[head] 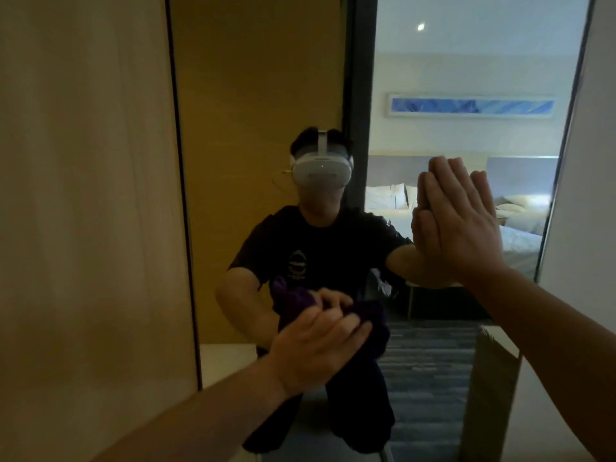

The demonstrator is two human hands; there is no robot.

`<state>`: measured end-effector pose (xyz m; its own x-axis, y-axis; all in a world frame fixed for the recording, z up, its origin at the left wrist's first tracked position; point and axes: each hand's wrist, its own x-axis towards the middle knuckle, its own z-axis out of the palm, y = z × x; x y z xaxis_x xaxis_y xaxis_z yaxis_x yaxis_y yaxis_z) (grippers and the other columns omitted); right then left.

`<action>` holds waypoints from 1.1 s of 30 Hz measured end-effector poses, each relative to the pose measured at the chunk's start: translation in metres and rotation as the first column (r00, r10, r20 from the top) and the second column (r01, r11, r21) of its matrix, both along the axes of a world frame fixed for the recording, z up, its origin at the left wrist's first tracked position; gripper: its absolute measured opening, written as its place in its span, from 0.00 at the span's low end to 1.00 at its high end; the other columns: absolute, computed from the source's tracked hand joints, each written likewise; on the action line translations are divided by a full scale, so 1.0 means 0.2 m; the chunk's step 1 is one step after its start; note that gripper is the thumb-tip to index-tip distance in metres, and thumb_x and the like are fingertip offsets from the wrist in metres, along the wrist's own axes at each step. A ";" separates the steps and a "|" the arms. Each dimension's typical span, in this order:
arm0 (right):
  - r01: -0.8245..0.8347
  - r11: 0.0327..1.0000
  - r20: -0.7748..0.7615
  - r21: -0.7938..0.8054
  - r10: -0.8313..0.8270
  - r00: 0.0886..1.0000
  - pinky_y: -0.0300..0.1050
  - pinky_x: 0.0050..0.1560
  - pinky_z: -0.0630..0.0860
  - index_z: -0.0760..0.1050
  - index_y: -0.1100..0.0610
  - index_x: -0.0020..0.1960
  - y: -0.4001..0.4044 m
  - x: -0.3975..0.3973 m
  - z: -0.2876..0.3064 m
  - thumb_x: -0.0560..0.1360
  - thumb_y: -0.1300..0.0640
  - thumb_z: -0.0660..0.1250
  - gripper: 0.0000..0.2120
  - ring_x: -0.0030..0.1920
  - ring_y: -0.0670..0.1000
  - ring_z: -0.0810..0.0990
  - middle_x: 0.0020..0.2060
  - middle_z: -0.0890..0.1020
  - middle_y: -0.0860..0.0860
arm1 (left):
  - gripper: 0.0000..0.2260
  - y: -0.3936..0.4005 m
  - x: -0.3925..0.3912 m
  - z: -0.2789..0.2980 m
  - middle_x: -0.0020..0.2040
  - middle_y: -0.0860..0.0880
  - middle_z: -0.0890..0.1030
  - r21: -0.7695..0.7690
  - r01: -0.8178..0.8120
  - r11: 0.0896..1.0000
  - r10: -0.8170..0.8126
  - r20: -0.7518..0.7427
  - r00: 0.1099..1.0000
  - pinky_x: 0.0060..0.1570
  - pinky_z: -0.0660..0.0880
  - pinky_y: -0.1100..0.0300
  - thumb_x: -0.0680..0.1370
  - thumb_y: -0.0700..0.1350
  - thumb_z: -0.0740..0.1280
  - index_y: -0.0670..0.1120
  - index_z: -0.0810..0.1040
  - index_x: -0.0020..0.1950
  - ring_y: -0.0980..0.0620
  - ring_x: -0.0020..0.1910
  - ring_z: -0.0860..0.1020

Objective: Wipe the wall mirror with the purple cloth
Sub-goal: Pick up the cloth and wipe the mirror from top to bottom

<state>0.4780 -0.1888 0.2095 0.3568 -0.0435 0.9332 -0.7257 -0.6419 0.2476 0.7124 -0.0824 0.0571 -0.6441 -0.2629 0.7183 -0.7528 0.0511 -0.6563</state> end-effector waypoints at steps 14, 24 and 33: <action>0.182 0.946 0.012 0.267 -0.192 0.981 0.60 0.78 0.41 0.46 0.56 0.80 0.02 -0.23 0.02 0.83 0.44 0.44 0.30 0.80 0.54 0.41 0.80 0.45 0.54 | 0.15 0.04 -0.09 0.19 0.59 0.47 0.75 0.051 0.121 0.991 -0.108 -0.198 0.974 0.52 0.72 0.50 0.80 0.42 0.66 0.48 0.76 0.67 0.45 0.54 0.75; 0.166 0.972 -0.025 0.167 -0.164 0.986 0.60 0.78 0.41 0.51 0.60 0.79 -0.10 -0.30 0.00 0.82 0.47 0.45 0.29 0.79 0.54 0.42 0.78 0.47 0.55 | 0.17 -0.18 -0.40 1.70 0.59 0.42 0.77 -0.251 -0.103 0.963 -0.008 -0.404 0.915 0.56 0.71 0.51 0.79 0.45 0.65 0.46 0.75 0.68 0.41 0.57 0.76; 0.059 0.997 -0.039 0.047 -0.057 0.998 0.65 0.77 0.49 0.53 0.59 0.78 -0.20 -0.35 -0.05 0.82 0.51 0.52 0.27 0.80 0.57 0.48 0.79 0.53 0.56 | 0.17 -0.23 -0.44 0.31 0.59 0.44 0.78 -0.125 0.004 0.992 -0.011 -0.058 0.998 0.53 0.71 0.47 0.80 0.43 0.65 0.46 0.76 0.69 0.42 0.55 0.77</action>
